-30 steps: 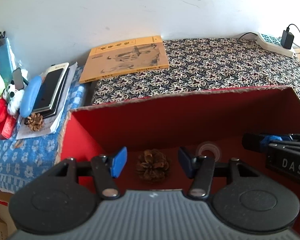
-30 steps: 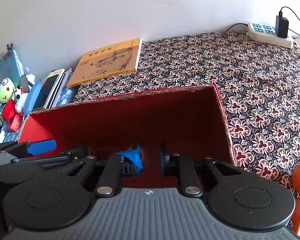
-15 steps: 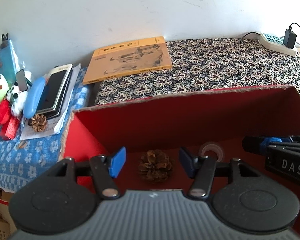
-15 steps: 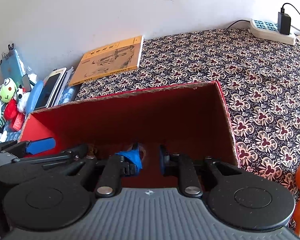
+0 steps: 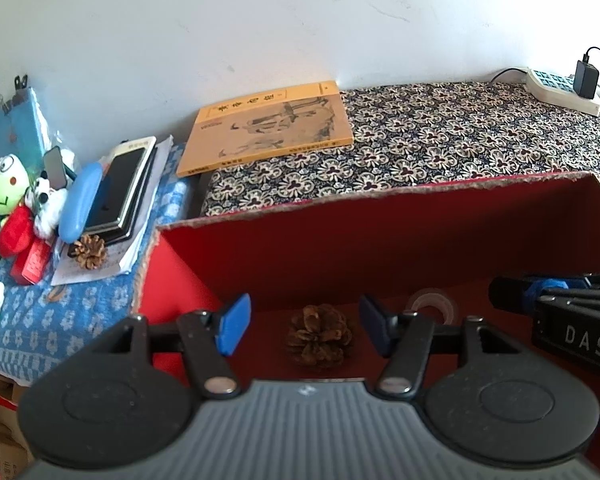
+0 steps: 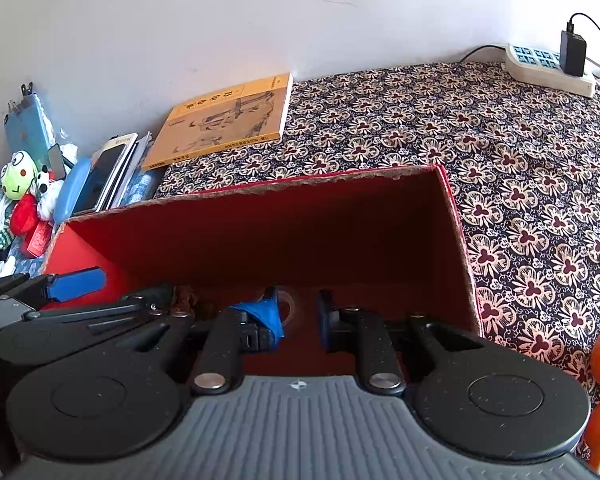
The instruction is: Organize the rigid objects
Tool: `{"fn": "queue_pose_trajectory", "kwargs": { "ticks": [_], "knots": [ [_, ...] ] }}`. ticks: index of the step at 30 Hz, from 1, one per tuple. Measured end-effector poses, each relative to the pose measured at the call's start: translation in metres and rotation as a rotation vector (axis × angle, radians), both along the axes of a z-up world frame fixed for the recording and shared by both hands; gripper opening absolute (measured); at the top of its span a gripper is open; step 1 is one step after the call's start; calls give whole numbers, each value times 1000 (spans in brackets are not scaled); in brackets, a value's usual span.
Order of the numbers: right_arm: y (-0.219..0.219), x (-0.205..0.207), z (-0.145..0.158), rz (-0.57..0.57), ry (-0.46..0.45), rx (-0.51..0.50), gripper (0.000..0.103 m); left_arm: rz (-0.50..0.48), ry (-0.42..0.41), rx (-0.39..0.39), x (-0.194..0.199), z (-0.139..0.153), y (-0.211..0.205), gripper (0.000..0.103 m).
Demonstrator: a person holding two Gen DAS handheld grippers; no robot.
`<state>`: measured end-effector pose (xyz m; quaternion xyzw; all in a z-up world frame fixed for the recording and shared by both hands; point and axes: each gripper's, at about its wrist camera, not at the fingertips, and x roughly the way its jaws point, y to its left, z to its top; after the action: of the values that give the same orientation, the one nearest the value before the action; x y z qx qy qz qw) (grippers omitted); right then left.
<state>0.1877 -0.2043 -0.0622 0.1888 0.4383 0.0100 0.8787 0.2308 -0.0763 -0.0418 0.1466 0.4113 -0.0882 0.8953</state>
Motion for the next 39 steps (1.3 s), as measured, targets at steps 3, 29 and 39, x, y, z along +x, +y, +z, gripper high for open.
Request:
{"fn": "queue_pose_trajectory", "kwargs": {
  "ticks": [3, 29, 39],
  "knots": [
    [-1, 0, 0, 5, -2, 9, 0, 10, -8, 15, 0, 0, -1, 63],
    [4, 4, -1, 37, 9, -4, 0, 62, -13, 5, 3, 0, 3, 63],
    [1, 3, -2, 14, 13, 8, 0, 40, -18, 2, 1, 1, 2, 63]
  ]
}}
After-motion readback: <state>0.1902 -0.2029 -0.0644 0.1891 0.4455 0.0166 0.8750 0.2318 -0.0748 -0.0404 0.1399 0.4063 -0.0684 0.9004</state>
